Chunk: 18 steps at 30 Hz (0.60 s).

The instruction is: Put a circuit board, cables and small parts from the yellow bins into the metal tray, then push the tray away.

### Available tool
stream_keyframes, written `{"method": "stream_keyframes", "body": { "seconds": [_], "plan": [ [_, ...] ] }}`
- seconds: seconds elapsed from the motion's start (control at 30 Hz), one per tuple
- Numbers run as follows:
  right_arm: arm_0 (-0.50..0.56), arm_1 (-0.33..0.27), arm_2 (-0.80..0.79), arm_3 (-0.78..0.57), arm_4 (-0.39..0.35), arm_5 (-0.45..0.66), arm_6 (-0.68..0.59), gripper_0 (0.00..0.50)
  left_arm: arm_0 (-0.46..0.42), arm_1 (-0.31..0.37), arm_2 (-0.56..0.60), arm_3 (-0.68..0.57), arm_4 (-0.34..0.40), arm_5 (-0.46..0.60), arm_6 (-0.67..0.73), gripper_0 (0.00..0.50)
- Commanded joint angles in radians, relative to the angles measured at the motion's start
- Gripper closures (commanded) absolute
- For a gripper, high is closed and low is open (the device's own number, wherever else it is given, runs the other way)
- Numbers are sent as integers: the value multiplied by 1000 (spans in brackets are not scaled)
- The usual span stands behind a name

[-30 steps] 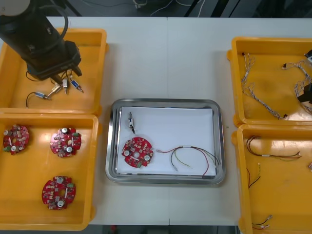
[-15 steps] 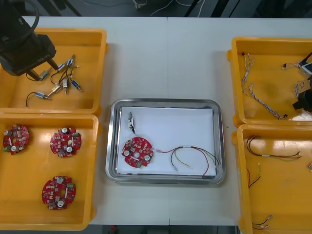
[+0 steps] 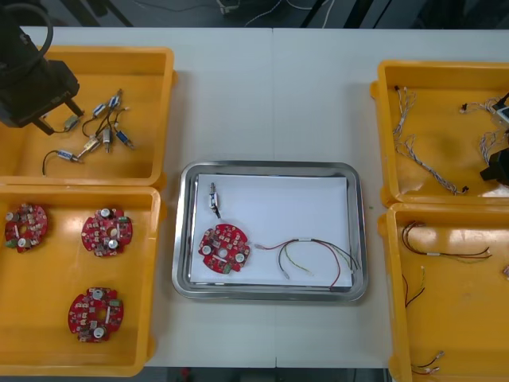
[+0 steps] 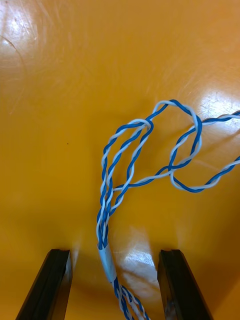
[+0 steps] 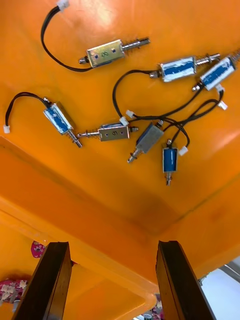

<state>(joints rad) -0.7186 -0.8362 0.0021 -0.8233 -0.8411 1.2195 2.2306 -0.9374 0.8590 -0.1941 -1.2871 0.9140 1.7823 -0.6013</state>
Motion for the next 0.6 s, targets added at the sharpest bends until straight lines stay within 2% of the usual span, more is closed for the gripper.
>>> {"method": "stream_keyframes", "body": {
  "seconds": [0.03,0.43,0.6],
  "plan": [
    [-31,-6,13,-3,-4,-18,0,0,-47,49,38,54,-20,-40,-64,0],
    [-24,12,32,-3,-4,-44,-9,0,-47,43,36,187,-26,-139,-80,0],
    [-16,23,32,-3,-19,-57,-17,0,-47,40,38,218,-29,-150,-97,0]
  ]
}}
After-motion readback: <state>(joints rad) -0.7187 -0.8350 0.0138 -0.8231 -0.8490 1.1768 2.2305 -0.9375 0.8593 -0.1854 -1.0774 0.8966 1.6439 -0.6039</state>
